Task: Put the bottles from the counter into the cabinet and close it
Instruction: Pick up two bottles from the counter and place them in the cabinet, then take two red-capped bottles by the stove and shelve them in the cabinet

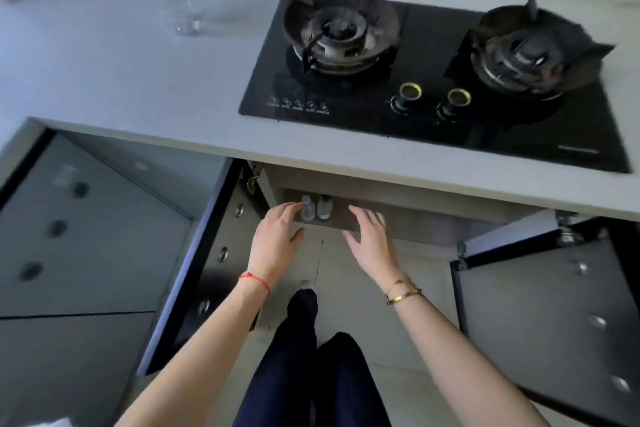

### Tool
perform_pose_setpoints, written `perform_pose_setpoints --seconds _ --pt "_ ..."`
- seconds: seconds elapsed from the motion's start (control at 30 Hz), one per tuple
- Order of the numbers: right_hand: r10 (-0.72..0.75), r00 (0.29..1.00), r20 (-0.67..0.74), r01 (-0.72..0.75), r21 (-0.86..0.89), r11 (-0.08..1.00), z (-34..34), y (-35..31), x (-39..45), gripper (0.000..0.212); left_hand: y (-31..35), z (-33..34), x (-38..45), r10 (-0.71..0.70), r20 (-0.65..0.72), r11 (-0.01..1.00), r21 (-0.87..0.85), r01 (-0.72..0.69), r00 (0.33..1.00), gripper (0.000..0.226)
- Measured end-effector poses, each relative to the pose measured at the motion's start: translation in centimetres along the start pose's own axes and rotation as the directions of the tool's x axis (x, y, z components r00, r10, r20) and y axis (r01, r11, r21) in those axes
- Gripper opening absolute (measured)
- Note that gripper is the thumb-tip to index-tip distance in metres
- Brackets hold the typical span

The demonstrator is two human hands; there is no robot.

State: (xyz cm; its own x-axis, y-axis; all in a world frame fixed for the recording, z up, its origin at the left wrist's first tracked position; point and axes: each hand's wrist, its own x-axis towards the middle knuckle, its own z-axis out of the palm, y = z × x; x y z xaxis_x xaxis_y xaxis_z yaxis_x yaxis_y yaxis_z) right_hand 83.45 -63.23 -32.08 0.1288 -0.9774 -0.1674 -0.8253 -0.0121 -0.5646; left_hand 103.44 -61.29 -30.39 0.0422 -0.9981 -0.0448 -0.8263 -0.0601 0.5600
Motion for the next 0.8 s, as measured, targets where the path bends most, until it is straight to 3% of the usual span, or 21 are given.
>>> perform_pose_setpoints --seconds 0.4,0.8 --pt "-0.146 0.978 -0.152 0.147 -0.003 0.989 -14.6 -8.9 -8.8 0.054 8.7 -15.9 -7.6 0.062 -0.158 0.997 0.056 -0.054 0.985 0.04" --pt "-0.261 0.928 -0.266 0.26 -0.043 0.965 -19.7 -13.1 -4.4 0.053 9.3 -22.0 -5.1 -0.017 -0.29 1.0 0.018 0.023 0.957 0.041"
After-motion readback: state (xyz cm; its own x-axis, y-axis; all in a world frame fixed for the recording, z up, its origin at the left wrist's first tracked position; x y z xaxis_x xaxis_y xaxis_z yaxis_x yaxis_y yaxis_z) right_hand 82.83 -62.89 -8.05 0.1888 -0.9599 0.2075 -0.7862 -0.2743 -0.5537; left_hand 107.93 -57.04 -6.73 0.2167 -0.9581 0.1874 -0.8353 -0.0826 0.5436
